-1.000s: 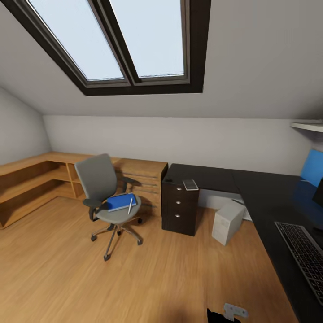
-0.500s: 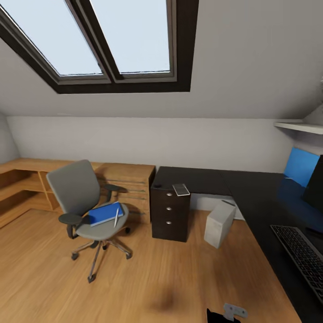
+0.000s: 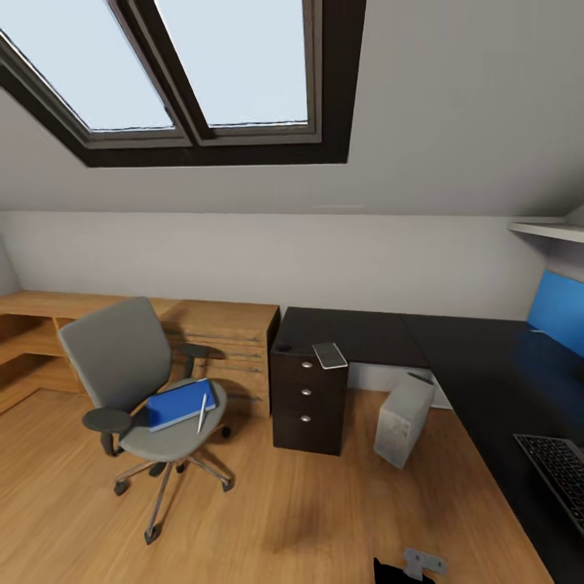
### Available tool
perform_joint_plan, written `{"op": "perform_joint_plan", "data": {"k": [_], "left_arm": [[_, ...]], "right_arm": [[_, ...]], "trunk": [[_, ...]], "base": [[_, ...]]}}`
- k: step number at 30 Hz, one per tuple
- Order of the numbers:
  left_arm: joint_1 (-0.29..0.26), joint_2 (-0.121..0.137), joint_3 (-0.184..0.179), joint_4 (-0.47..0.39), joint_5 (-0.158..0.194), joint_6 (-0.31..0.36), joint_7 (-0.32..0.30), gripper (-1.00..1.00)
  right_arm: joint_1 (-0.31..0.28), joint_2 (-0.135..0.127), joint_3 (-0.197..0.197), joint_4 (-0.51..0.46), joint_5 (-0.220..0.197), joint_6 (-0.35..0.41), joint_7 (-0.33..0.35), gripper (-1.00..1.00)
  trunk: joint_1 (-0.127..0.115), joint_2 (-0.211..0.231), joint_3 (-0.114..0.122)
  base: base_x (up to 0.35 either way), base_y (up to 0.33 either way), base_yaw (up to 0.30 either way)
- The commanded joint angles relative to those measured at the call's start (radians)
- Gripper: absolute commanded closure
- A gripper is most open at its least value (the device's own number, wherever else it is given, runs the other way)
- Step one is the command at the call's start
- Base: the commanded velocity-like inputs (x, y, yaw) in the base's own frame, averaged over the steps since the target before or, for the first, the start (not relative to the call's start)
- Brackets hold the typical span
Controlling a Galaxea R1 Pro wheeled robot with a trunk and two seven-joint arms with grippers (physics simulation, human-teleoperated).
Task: In the bedroom, organize the workspace by keeping the computer under the desk, ensuring the monitor is on the desk, placing the keyboard on the desk next to the monitor, placing the mouse on the desk next to the keyboard, moving the folder from the swivel chair onto the desk next to the mouse, stacking the notebook on top of the folder with the pen on top of the notebook, and positioning the swivel chair next to the desk.
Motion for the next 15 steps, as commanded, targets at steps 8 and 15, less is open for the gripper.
{"op": "perform_joint_plan", "data": {"k": [8, 15], "left_arm": [[0.001, 0.001, -0.034, -0.001, -0.08, -0.367, -0.001, -1.0], [0.004, 0.002, -0.04, -0.002, -0.16, -0.547, 0.004, -1.0]], "right_arm": [[0.057, 0.007, 0.01, 0.001, -0.007, -0.286, 0.001, -1.0], [0.072, 0.01, 0.009, 0.001, -0.011, -0.347, -0.004, -1.0]], "trunk": [[0.001, -0.001, -0.001], [0.001, -0.001, -0.001]], "base": [[0.333, 0.0, 0.0], [0.331, 0.0, 0.0]]}}
